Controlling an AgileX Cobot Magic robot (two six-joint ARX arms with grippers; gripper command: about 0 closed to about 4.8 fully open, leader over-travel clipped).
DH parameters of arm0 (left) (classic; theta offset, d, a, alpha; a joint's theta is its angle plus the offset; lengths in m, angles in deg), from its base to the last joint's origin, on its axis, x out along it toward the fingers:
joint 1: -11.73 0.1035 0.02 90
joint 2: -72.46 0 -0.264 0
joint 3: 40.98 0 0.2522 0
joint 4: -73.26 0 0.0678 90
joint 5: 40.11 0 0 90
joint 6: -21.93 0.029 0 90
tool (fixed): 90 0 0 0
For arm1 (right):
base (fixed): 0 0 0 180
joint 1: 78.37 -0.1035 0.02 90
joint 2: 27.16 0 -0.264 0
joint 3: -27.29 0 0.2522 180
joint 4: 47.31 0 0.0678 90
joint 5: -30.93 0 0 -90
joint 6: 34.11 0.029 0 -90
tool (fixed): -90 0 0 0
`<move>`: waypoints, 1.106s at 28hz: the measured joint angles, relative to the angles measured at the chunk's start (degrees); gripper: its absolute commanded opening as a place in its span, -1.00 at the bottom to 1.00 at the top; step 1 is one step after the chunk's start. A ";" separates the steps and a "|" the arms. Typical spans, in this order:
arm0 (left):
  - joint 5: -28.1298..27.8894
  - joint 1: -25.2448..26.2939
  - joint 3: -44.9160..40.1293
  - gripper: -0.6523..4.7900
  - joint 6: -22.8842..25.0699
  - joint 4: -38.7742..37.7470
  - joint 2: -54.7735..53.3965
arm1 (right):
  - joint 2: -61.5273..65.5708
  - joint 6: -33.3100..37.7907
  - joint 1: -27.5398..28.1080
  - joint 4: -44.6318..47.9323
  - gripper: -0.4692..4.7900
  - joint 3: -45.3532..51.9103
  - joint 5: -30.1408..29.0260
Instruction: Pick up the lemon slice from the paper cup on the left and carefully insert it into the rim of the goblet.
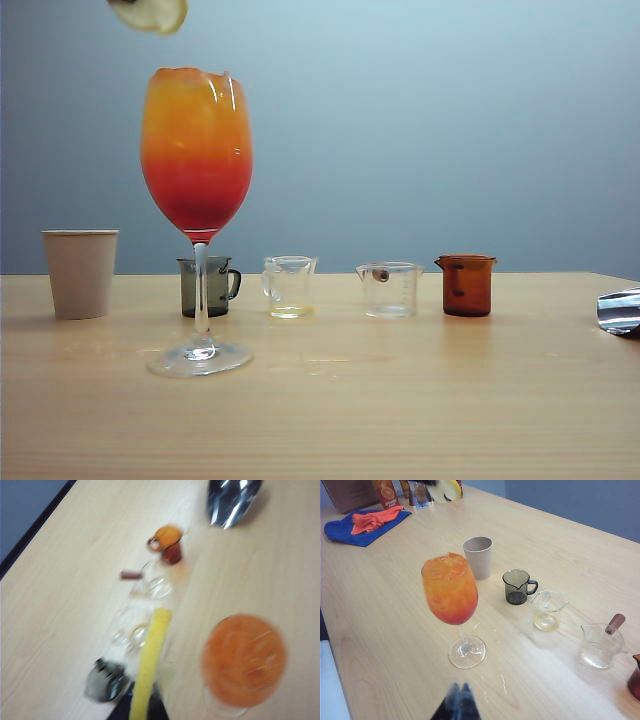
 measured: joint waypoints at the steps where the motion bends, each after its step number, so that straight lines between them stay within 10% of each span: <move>1: 0.57 -0.79 0.57 -0.78 0.00 -1.86 0.07 | 0.09 -0.31 0.00 0.00 -0.84 0.00 0.00; 11: -0.15 -6.84 0.55 -0.78 0.28 -10.64 0.13 | 0.09 -0.46 0.00 0.00 -0.84 0.00 0.00; 15: -8.39 -10.73 0.55 -0.78 0.44 -12.68 0.11 | 0.09 -0.46 0.00 0.02 -0.84 0.00 0.00; 31: -14.03 -10.58 0.55 -0.78 5.86 -13.88 0.09 | 0.11 -0.48 0.02 0.02 -0.84 0.00 0.00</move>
